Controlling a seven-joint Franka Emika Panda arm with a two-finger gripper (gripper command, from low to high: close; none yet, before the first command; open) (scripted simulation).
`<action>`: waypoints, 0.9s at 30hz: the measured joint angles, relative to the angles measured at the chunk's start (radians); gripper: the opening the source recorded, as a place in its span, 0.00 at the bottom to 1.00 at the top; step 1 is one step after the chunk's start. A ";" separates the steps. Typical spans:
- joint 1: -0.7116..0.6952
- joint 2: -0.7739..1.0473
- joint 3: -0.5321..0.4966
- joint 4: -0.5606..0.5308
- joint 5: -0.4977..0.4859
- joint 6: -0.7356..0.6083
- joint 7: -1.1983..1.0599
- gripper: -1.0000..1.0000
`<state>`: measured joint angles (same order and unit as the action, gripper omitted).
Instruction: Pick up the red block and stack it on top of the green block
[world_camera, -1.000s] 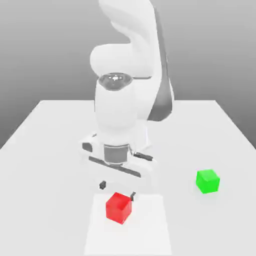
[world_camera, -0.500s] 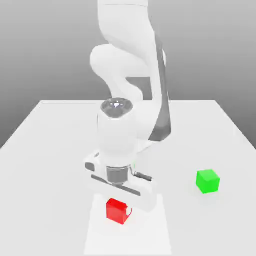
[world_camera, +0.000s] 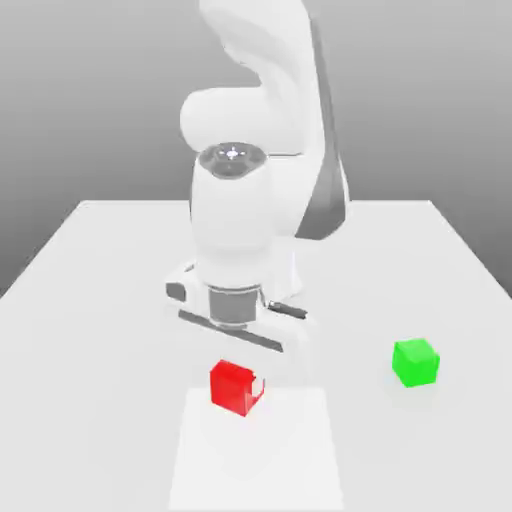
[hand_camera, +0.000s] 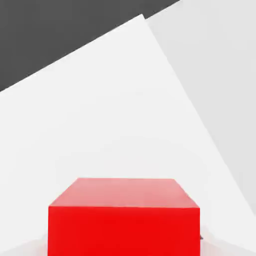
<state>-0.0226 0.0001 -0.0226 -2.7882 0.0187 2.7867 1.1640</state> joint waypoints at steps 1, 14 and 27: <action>-0.006 -0.007 0.020 -0.004 0.013 -0.006 -0.048 0.00; 0.351 -0.116 0.184 -0.049 0.115 -0.075 -0.698 0.00; 0.535 -0.056 0.290 -0.077 0.026 0.023 -1.039 0.00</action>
<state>0.5127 -0.0555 0.2678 -2.8651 0.0445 2.8099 0.1250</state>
